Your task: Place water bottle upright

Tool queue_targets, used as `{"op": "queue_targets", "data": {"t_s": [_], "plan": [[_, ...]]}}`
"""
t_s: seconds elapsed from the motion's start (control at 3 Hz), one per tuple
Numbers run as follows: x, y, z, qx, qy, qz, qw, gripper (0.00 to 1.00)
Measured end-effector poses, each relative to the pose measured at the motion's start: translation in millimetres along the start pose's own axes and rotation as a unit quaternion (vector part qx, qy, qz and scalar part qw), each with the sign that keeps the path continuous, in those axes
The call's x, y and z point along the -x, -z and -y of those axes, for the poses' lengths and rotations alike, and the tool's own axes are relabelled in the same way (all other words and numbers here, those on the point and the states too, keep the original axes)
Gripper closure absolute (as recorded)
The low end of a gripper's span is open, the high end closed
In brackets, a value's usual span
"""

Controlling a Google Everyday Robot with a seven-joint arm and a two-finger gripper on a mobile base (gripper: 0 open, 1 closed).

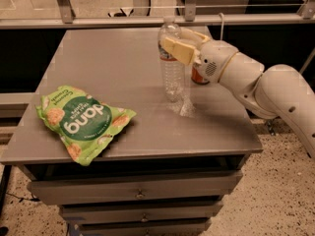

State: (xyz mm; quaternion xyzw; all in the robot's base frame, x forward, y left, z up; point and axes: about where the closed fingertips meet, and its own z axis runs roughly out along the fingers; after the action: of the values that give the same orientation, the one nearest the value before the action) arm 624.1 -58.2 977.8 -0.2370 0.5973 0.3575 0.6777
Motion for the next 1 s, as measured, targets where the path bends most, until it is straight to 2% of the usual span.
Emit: {"op": "queue_targets", "data": {"t_s": [0.33, 0.67, 1.0], "plan": [[2, 28, 15, -0.009, -0.008, 0.019, 0.9997, 1.0], [4, 49, 26, -0.006, -0.015, 0.037, 0.9992, 1.0], [6, 66, 33, 0.014, -0.022, 0.05, 0.9984, 1.0]]}}
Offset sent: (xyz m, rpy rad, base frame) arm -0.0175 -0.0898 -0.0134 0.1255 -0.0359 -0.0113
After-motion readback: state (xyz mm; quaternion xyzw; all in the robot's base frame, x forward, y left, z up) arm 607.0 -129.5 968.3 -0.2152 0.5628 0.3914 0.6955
